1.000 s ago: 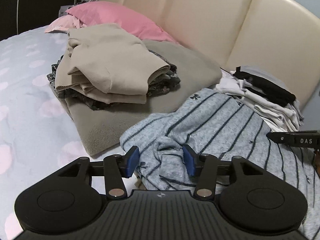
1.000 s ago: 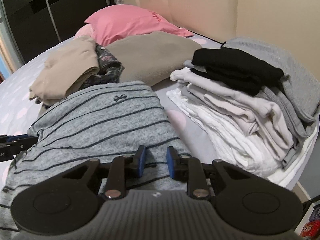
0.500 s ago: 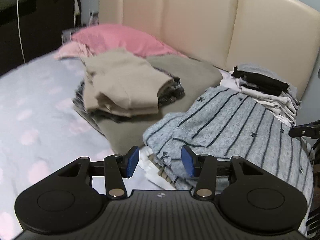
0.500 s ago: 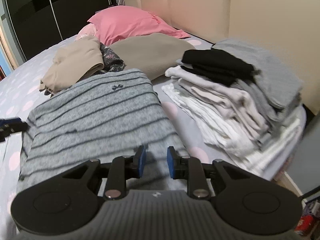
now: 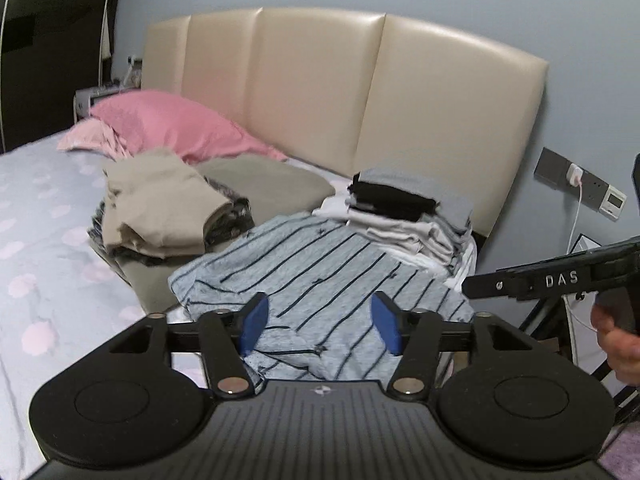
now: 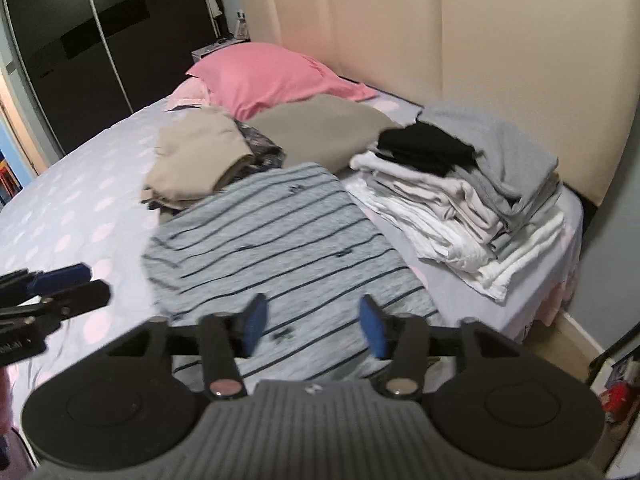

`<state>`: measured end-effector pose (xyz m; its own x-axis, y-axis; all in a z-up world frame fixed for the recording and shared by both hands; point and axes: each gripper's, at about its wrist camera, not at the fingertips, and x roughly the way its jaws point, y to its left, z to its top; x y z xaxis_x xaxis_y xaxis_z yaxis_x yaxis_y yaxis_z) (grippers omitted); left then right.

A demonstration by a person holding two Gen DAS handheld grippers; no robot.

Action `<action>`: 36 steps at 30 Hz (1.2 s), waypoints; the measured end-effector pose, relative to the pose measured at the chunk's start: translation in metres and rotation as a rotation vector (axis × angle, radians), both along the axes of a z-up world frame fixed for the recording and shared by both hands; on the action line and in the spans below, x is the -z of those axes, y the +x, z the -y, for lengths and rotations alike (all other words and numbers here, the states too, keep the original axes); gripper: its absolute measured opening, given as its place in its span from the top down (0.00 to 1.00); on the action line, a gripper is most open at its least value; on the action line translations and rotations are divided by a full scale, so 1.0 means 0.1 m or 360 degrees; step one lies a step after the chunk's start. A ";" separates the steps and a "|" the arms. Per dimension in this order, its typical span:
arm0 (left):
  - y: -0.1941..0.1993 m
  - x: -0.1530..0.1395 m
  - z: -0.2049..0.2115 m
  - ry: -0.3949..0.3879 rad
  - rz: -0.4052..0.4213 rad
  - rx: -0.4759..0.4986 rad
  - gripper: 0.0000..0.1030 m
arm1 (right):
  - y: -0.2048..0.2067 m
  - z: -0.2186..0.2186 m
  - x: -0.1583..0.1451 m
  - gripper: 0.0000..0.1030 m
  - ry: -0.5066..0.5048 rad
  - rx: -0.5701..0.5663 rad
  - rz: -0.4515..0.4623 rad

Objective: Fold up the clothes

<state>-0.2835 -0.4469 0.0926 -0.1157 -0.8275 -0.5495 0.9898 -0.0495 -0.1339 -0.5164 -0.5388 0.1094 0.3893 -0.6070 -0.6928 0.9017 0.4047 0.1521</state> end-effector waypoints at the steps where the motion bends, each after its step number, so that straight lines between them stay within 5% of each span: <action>1: -0.02 -0.04 -0.04 0.0013 0.0024 -0.0029 0.38 | 0.03 -0.10 -0.05 0.38 -0.0025 0.0004 -0.0009; 3: -0.02 -0.07 -0.10 0.0044 0.0058 -0.0083 0.35 | 0.09 -0.34 -0.13 0.29 -0.0093 0.0031 -0.0034; 12: 0.04 0.07 -0.35 0.0133 0.0082 -0.0182 0.33 | 0.23 -1.06 -0.01 0.21 -0.0285 0.0256 0.0051; 18: 0.09 0.23 -0.42 0.0188 0.0060 -0.0184 0.33 | 0.27 -1.22 0.08 0.20 -0.0367 0.0395 0.0075; 36: 0.01 0.29 -0.45 0.0197 0.0185 -0.0151 0.33 | 0.50 -1.35 0.18 0.20 -0.0459 0.0382 0.0023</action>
